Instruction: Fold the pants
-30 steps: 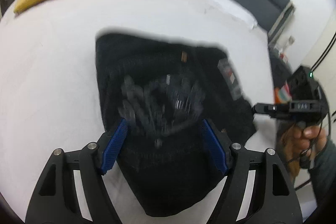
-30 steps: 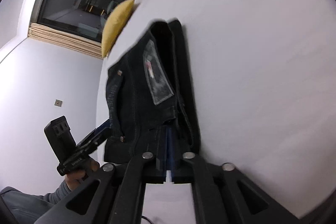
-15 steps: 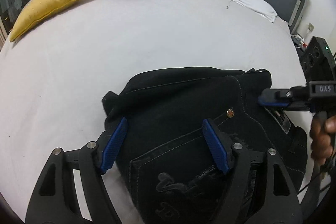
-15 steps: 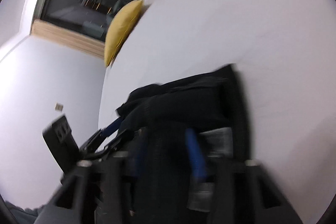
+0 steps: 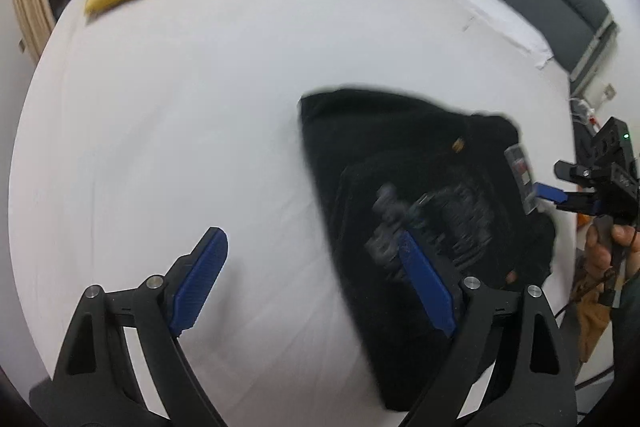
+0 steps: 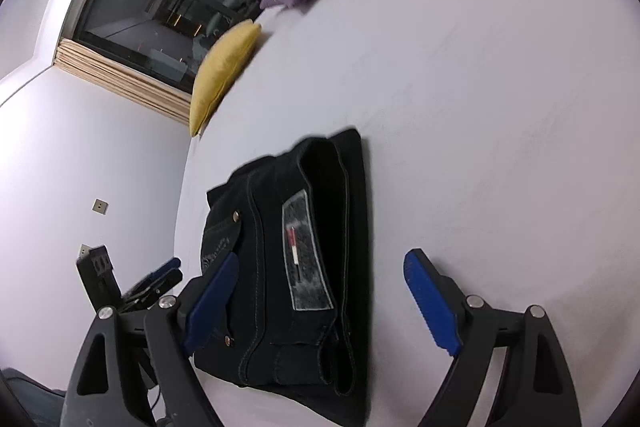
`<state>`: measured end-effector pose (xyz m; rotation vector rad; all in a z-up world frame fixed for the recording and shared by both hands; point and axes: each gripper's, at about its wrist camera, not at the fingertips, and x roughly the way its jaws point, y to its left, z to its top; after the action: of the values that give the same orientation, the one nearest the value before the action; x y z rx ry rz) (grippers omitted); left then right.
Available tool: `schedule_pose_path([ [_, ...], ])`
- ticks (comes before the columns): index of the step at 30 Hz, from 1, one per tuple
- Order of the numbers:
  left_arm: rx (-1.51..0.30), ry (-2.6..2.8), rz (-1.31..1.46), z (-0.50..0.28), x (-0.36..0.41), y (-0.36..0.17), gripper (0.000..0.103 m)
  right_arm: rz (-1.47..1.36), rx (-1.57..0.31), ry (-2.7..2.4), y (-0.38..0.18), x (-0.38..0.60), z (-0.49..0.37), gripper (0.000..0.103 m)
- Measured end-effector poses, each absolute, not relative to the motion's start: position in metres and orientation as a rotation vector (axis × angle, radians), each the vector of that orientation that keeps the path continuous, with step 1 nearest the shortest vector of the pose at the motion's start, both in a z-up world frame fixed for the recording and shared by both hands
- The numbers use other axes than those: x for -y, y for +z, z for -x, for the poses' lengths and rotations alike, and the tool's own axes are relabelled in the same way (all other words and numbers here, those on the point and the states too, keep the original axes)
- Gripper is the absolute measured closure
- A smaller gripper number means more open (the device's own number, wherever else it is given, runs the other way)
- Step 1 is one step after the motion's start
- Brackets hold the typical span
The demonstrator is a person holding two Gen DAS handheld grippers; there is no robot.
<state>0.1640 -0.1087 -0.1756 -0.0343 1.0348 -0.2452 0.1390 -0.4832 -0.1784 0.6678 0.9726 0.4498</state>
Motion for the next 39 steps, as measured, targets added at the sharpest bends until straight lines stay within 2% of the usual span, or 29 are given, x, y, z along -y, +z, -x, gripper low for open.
schedule_pose_path([
  [4,-1.092,-0.266,0.047,-0.16,0.114,-0.198,0.015,-0.641,-0.999,0.448,-0.188,0.472,-0.147,0.016],
  [12,-1.11,-0.31,0.022,-0.162,0.137,-0.202,0.015,-0.557,-1.052,0.497,-0.187,0.446,-0.155,0.019],
  [13,-1.111,-0.313,0.016,-0.164,0.139,-0.201,0.018,-0.545,-1.053,0.493,-0.187,0.444,-0.156,0.02],
  [16,-1.119,-0.334,0.01,-0.167,0.146,-0.199,0.037,-0.538,-1.06,0.481,-0.189,0.442,-0.158,0.03],
  [17,-1.12,-0.337,0.01,-0.168,0.148,-0.198,0.044,-0.536,-1.063,0.475,-0.189,0.445,-0.157,0.037],
  [20,-1.129,-0.327,0.002,-0.172,0.156,-0.199,0.05,-0.53,-1.073,0.443,-0.192,0.448,-0.155,0.056],
  [22,-1.131,-0.32,-0.006,-0.173,0.159,-0.199,0.054,-0.533,-1.071,0.44,-0.192,0.45,-0.154,0.06],
  [28,-1.116,-0.29,-0.029,-0.175,0.157,-0.195,0.085,-0.462,-1.057,0.41,-0.182,0.439,-0.15,0.073],
  [32,-1.111,-0.296,-0.021,-0.175,0.155,-0.191,0.089,-0.397,-1.02,0.392,-0.167,0.428,-0.142,0.08],
  [39,-1.086,-0.308,0.01,-0.171,0.144,-0.178,0.095,-0.298,-0.975,0.365,-0.145,0.409,-0.129,0.082],
])
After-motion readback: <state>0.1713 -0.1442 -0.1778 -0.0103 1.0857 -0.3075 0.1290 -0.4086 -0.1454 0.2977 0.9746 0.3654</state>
